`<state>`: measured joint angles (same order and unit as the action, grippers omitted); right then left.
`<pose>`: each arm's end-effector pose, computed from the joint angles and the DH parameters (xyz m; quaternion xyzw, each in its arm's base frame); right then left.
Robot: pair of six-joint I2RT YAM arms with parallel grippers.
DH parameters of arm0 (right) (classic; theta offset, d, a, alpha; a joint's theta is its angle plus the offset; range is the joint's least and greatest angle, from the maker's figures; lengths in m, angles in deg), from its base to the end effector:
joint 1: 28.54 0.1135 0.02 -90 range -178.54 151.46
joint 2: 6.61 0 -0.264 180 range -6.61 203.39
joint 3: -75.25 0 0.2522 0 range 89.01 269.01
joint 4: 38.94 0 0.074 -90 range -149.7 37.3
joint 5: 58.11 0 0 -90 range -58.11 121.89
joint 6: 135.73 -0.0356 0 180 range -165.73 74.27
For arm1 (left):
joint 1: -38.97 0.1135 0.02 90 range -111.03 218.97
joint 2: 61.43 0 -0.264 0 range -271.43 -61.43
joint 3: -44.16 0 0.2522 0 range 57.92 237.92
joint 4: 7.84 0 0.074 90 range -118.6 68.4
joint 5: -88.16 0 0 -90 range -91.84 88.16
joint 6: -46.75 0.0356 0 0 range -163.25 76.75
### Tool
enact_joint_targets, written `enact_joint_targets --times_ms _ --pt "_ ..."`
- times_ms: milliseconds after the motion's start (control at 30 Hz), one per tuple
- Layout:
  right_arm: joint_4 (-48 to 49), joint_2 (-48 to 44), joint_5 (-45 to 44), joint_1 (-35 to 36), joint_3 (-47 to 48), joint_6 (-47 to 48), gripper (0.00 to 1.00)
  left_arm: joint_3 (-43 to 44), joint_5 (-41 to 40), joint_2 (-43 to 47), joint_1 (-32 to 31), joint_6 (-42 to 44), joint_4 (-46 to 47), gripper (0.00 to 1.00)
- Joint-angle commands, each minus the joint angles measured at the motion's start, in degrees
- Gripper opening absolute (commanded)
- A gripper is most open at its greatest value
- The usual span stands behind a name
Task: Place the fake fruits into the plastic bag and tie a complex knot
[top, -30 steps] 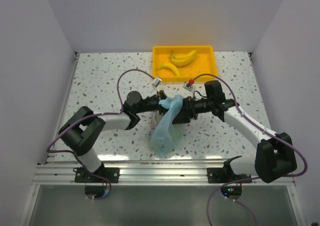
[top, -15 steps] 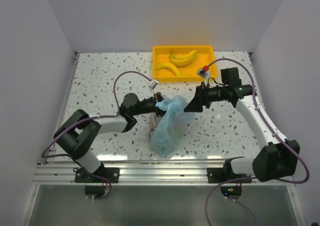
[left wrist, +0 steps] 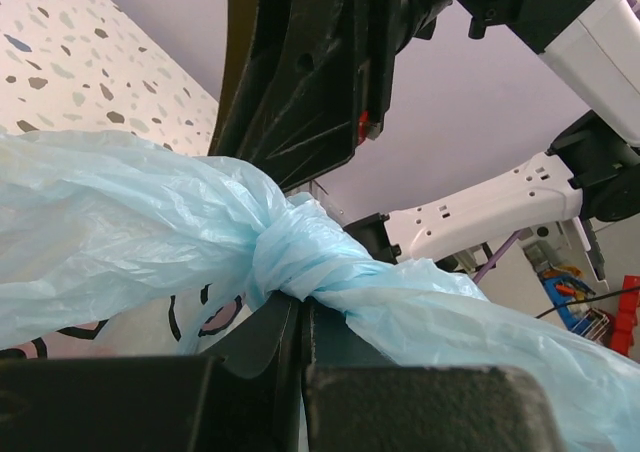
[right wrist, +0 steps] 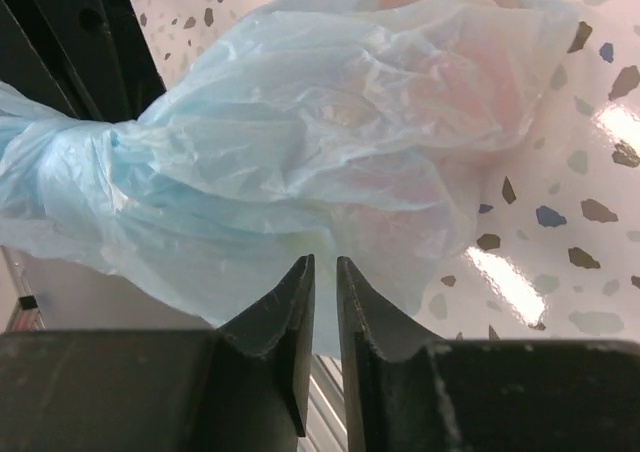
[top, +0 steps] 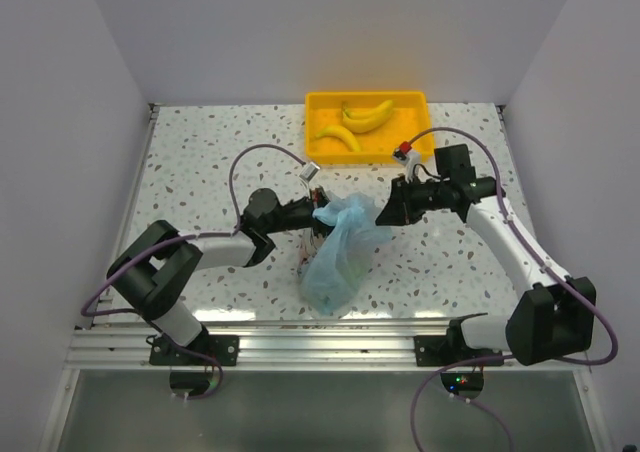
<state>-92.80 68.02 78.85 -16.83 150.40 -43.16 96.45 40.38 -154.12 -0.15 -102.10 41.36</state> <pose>0.2502 0.0784 0.2915 -0.2325 0.8483 0.4000 0.2574 0.2360 -0.2228 0.2291 0.1654 0.6450 -0.6883 0.2880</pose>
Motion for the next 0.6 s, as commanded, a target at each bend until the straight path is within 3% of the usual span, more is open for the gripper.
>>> enact_joint_targets --times_ms 0,67,100,167,367,567 --pt "6.87 0.42 -1.20 3.05 -0.48 -3.62 0.21 1.29 0.32 0.14 -0.61 2.07 1.56 0.00" --pt "6.52 1.31 3.03 4.37 -0.48 -3.62 0.30 1.12 0.06 0.31 -0.61 2.42 0.94 0.00" --pt "5.74 1.22 6.62 4.64 -0.65 -3.19 0.43 1.03 -0.20 0.40 -0.53 3.12 -0.45 0.00" --pt "3.98 0.96 7.71 5.52 -0.39 0.23 0.60 0.50 -0.99 0.40 -0.35 3.39 -1.34 0.00" --pt "-0.86 1.39 11.83 6.49 0.66 5.08 0.72 -0.64 -2.14 -0.57 -0.44 4.01 -2.40 0.00" --pt "4.67 2.71 12.02 8.95 0.31 0.34 0.78 0.32 -2.85 -2.94 -2.01 4.89 -2.58 0.00"
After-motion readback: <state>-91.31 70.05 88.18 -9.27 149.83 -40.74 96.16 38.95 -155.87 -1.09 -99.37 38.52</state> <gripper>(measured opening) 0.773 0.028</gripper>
